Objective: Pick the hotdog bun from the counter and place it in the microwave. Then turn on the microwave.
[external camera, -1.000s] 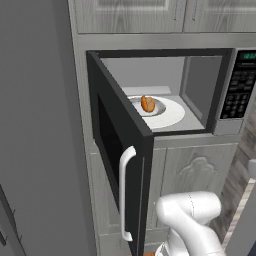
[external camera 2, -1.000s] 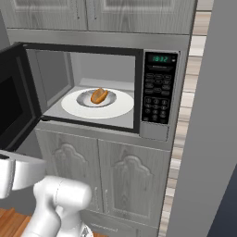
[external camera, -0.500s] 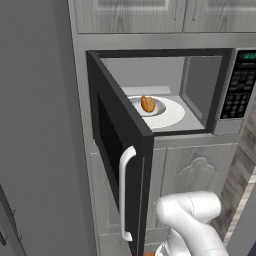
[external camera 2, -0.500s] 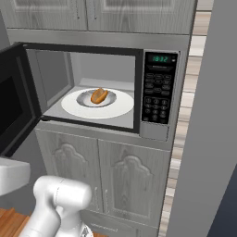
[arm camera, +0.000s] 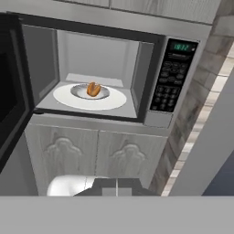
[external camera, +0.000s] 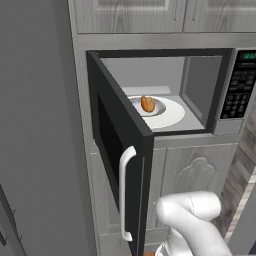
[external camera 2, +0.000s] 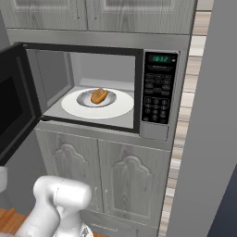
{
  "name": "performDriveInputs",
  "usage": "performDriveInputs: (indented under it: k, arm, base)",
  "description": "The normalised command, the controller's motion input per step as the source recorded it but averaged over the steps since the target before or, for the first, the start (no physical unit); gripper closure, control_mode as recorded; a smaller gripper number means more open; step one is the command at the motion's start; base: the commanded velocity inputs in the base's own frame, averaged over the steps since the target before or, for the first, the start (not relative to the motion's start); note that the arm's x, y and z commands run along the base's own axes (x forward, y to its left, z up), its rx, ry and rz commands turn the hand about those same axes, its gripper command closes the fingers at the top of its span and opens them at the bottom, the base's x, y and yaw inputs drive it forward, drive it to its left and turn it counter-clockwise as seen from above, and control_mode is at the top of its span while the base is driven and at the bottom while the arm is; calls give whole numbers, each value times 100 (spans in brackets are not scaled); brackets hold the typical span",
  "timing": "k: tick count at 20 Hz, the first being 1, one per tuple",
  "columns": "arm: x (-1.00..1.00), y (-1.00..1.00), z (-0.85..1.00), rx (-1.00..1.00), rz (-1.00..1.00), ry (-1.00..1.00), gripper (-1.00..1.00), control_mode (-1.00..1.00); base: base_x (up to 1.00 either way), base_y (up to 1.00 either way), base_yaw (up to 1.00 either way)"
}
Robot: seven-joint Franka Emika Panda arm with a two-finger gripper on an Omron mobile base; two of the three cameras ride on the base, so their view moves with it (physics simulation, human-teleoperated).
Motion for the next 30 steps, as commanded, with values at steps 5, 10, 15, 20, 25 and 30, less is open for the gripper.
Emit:
performDriveInputs:
  k: [5, 10, 15, 20, 25, 30]
  arm:
    - [-25, 11, 12, -7, 0, 0, 100, -100]
    - [-22, 18, 9, -7, 0, 0, 100, -100]
    - [-25, 22, 14, -6, 0, -2, 100, -100]
    - [-28, 25, 16, -6, 0, -5, 100, -100]
    - [-19, 28, 11, -6, 0, -6, 100, -100]
    - [-13, 25, 14, -4, 0, -4, 100, -100]
  base:
    - [0, 0, 0]
    - [0, 0, 0]
    - [0, 0, 0]
    - [0, 0, 0]
    - [0, 0, 0]
    - [0, 0, 0]
